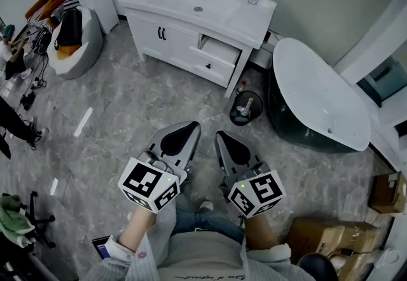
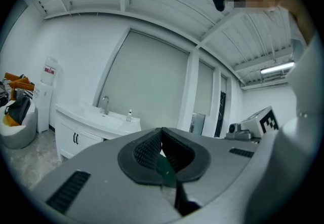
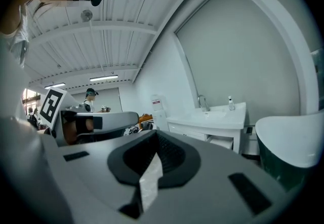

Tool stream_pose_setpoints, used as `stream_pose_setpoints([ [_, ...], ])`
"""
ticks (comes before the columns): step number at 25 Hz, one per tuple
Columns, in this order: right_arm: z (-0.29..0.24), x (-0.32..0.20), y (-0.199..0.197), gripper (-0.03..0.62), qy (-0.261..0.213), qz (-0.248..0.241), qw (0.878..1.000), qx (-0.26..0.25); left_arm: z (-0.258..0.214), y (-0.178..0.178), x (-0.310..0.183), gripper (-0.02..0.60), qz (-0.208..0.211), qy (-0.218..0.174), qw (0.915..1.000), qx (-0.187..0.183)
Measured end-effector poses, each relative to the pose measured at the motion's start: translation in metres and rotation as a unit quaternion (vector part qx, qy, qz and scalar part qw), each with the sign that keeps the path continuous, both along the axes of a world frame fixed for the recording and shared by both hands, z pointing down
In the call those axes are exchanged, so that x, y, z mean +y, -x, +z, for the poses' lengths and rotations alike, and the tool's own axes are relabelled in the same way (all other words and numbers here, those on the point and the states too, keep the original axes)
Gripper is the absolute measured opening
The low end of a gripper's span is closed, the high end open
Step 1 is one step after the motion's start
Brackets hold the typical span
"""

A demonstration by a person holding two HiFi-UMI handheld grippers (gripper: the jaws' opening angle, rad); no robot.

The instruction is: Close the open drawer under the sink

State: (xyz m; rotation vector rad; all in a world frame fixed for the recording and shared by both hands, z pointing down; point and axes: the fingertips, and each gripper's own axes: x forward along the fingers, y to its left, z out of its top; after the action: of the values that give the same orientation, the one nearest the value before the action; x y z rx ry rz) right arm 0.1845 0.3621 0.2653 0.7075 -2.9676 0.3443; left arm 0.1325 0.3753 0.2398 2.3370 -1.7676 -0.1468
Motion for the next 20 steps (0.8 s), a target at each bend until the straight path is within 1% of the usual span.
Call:
stream_pose_setpoints([
  [5,-0.005,-0.041,0.047,0.011,0.001,0.007,1.0,0.003,-0.007,0.044,-0.044,0.015,0.012,-0.002,0.9999,0.002],
  [10,-0.004,-0.077,0.085,0.011,-0.002,0.022,1.0,0.001,-0.006,0.086,-0.075,0.015,0.02,0.0,0.9998,-0.004],
  [16,-0.001,-0.101,0.129,0.011,-0.002,0.047,0.999,0.005,-0.004,0.146,-0.091,0.015,0.023,-0.001,0.9997,-0.007],
  [20,0.002,-0.106,0.145,0.011,-0.001,0.064,0.998,0.012,-0.003,0.169,-0.093,0.015,0.03,-0.003,0.9995,-0.002],
])
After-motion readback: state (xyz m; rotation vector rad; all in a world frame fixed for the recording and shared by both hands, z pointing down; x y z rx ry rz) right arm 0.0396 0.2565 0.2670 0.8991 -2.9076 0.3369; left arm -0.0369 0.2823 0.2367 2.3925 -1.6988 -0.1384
